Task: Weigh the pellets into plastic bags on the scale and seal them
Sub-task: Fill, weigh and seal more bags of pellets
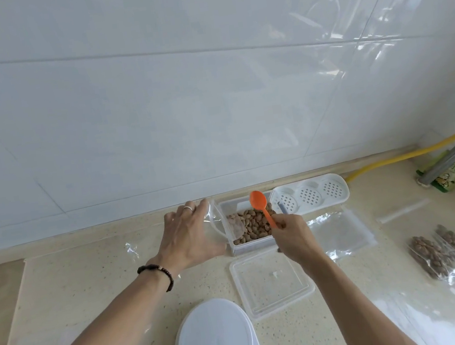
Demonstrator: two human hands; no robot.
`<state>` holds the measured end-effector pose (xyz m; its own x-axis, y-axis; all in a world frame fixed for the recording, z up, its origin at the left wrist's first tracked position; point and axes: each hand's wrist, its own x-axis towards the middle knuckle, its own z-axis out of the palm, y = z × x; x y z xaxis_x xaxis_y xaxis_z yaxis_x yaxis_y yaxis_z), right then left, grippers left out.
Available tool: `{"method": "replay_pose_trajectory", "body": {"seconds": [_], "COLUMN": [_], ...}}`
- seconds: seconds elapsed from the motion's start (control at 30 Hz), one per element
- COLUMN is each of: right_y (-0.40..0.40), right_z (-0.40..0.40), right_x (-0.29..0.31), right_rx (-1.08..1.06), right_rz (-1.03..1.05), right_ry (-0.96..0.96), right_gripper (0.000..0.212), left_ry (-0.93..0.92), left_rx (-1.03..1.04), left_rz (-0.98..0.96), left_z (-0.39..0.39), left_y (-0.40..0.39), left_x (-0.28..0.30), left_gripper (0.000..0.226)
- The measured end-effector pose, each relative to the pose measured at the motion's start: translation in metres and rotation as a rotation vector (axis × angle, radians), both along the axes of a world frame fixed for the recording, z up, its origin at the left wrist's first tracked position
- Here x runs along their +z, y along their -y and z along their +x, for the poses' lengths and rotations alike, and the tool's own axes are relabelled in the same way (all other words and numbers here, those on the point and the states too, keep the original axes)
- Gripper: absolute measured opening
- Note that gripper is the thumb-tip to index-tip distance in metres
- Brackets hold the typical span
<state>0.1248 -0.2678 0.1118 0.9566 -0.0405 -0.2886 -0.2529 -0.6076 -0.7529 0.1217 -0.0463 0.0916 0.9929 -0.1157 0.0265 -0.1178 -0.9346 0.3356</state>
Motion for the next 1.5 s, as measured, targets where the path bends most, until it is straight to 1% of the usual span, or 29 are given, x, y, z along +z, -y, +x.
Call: {"method": "replay_pose_trajectory", "body": {"seconds": [0.07, 0.13, 0.2, 0.23, 0.3, 0.37, 0.43, 0.5, 0.6, 0.7, 0.9, 1.07, 1.17, 1.3, 1.4, 1.5], "right_y": [0.004, 0.006, 0.009, 0.010, 0.012, 0.015, 0.019, 0.021, 0.019, 0.017, 0.028, 0.044, 0.054, 0.061, 0.058, 0.050], "right_z": [0.005, 0.008, 0.013, 0.015, 0.019, 0.023, 0.027, 0.029, 0.029, 0.028, 0.028, 0.028, 0.026, 0.029, 0.029, 0.023], "right_x": [-0.001, -0.003, -0.009, -0.011, -0.015, -0.019, -0.027, -0.037, -0.046, -0.051, -0.056, -0.053, -0.043, -0.014, 0.009, 0.024], "right_rx": [-0.029, -0.145, -0.264, -0.309, -0.360, -0.370, -0.346, -0.274, -0.246, -0.342, -0.603, -0.736, -0.743, -0.697, -0.616, -0.494], "right_rz": [0.032, 0.025, -0.002, 0.016, 0.070, 0.045, 0.008, 0.002, 0.076, 0.187, 0.359, 0.518, 0.598, 0.654, 0.622, 0.514], "right_ry": [0.014, 0.090, 0.196, 0.237, 0.297, 0.332, 0.302, 0.211, 0.072, -0.003, -0.003, -0.040, -0.040, 0.037, 0.107, 0.169], "right_gripper": [0.021, 0.030, 0.025, 0.021, 0.015, 0.017, 0.017, 0.013, 0.013, 0.010, 0.011, 0.019, 0.019, 0.014, 0.012, 0.012], "left_ry": [-0.016, -0.024, -0.021, -0.023, -0.031, -0.045, -0.059, -0.071, -0.080, -0.084, -0.058, -0.042, -0.048, -0.048, -0.016, 0.018], "left_rx": [0.004, 0.009, 0.015, 0.020, 0.033, 0.044, 0.048, 0.048, 0.047, 0.050, 0.042, 0.028, 0.008, -0.014, -0.029, -0.046], "left_rz": [0.002, 0.000, 0.001, -0.003, -0.003, 0.013, 0.030, 0.040, 0.045, 0.063, 0.084, 0.083, 0.091, 0.106, 0.114, 0.100], "left_z": [0.001, 0.003, 0.004, 0.004, 0.005, 0.005, 0.005, 0.004, 0.004, 0.006, 0.012, 0.021, 0.027, 0.035, 0.039, 0.039], "left_y": [-0.001, -0.001, -0.001, -0.001, -0.002, -0.004, -0.006, -0.006, -0.005, -0.005, 0.000, 0.012, 0.020, 0.033, 0.044, 0.051], "left_x": [-0.004, -0.008, -0.013, -0.016, -0.021, -0.025, -0.030, -0.034, -0.039, -0.043, -0.041, -0.037, -0.034, -0.028, -0.020, -0.011], "left_gripper": [0.112, 0.112, 0.106, 0.103, 0.100, 0.101, 0.102, 0.102, 0.101, 0.101, 0.103, 0.104, 0.105, 0.102, 0.097, 0.086]}}
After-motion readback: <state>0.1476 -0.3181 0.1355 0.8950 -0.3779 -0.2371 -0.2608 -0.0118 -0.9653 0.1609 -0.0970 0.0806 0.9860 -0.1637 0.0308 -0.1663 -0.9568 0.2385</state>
